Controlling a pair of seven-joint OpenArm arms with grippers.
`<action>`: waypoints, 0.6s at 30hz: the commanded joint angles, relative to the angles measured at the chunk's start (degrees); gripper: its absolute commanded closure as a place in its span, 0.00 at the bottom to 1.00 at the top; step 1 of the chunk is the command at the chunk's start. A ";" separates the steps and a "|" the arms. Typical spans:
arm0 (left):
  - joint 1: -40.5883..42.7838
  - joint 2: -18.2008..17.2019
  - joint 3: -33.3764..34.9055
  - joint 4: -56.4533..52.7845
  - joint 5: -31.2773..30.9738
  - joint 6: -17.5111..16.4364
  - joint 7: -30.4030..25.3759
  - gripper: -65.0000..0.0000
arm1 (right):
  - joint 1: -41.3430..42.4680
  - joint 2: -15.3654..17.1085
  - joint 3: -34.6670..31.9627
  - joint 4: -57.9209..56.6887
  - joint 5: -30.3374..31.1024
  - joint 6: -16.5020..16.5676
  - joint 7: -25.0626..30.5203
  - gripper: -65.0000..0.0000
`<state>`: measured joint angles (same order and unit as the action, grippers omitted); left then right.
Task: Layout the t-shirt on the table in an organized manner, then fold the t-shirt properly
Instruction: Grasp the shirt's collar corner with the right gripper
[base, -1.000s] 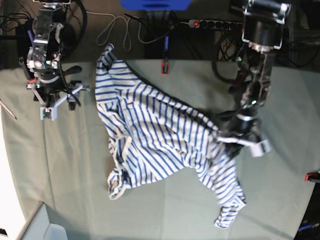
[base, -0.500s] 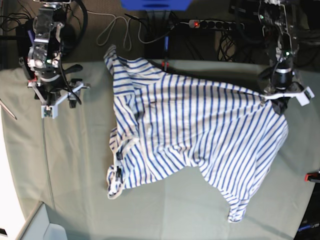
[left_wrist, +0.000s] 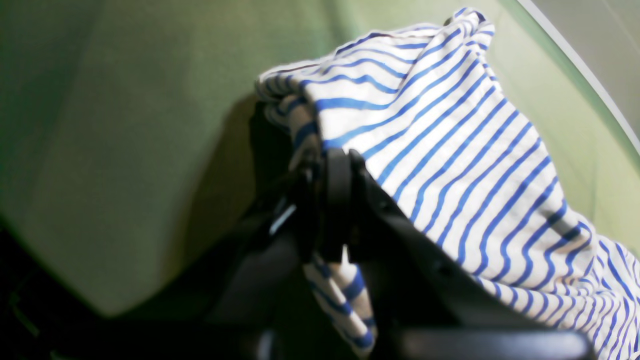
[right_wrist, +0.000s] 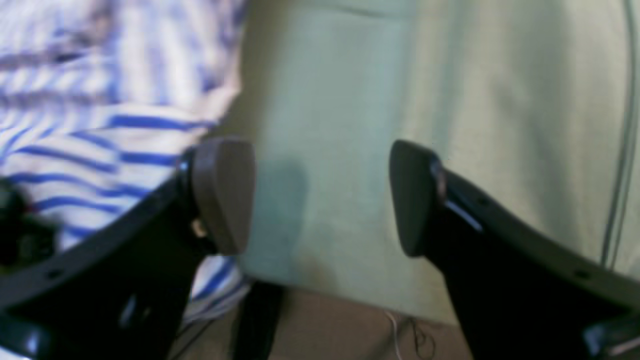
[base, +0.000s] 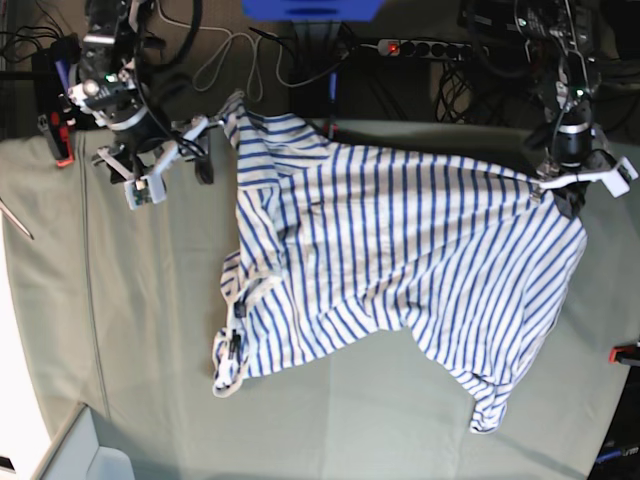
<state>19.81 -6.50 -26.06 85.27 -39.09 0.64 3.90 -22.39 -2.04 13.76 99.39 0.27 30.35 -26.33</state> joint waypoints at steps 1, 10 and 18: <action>-0.08 -0.49 -0.27 1.01 -0.07 -0.43 -1.84 1.00 | -0.24 -0.55 0.18 0.78 0.47 2.22 0.96 0.32; -0.08 -0.49 -0.27 0.92 0.19 -0.43 -1.84 1.00 | -2.88 -2.57 -2.90 -0.36 0.47 2.93 0.52 0.32; 0.01 -0.49 -0.27 0.92 0.37 -0.43 -1.84 1.00 | -4.73 -2.66 -7.21 -0.01 0.47 2.93 0.96 0.32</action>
<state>19.84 -6.48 -26.06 85.27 -39.05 0.64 3.81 -26.79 -4.60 6.55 98.17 0.01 31.75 -26.74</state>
